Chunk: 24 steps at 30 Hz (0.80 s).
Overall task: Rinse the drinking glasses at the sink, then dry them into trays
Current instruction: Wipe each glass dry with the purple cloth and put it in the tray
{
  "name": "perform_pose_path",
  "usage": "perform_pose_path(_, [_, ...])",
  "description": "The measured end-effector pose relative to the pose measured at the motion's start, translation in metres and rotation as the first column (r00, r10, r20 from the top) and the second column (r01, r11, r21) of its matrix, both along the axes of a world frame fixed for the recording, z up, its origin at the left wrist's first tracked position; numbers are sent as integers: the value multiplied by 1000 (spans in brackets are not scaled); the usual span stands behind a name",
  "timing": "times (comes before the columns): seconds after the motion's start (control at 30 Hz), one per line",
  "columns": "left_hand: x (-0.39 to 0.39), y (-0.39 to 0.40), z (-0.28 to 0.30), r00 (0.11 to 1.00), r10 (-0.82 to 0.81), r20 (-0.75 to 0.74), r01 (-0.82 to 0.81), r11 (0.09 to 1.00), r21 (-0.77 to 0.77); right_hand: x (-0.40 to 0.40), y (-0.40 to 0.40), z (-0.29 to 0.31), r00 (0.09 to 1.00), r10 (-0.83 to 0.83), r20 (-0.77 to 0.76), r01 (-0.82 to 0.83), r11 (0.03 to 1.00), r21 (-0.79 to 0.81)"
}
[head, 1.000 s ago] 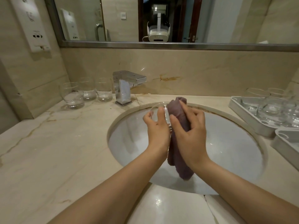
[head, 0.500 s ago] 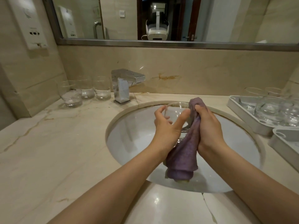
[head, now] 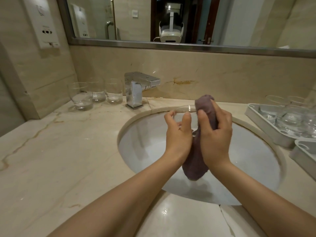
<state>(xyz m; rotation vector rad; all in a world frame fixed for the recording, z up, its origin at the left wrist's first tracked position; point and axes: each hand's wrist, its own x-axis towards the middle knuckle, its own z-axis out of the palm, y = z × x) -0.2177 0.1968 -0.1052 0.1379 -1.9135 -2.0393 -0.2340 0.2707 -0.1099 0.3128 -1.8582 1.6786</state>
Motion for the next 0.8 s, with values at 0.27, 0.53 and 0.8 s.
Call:
perform_pose_path(0.27, [3,10,-2,987,-156,-34,149,975,-163,-19,28,8,748,478,460,-86,757,-647])
perform_pose_path(0.53, [1,2,-1,991,-123,46,130,967,-218,-11,22,14,860,288,422,-44,865,-500])
perform_pose_path(0.8, [-1,-5,1,998,64,2,-64,996,59,11,-6,-11,995,76,-65,-69,991,113])
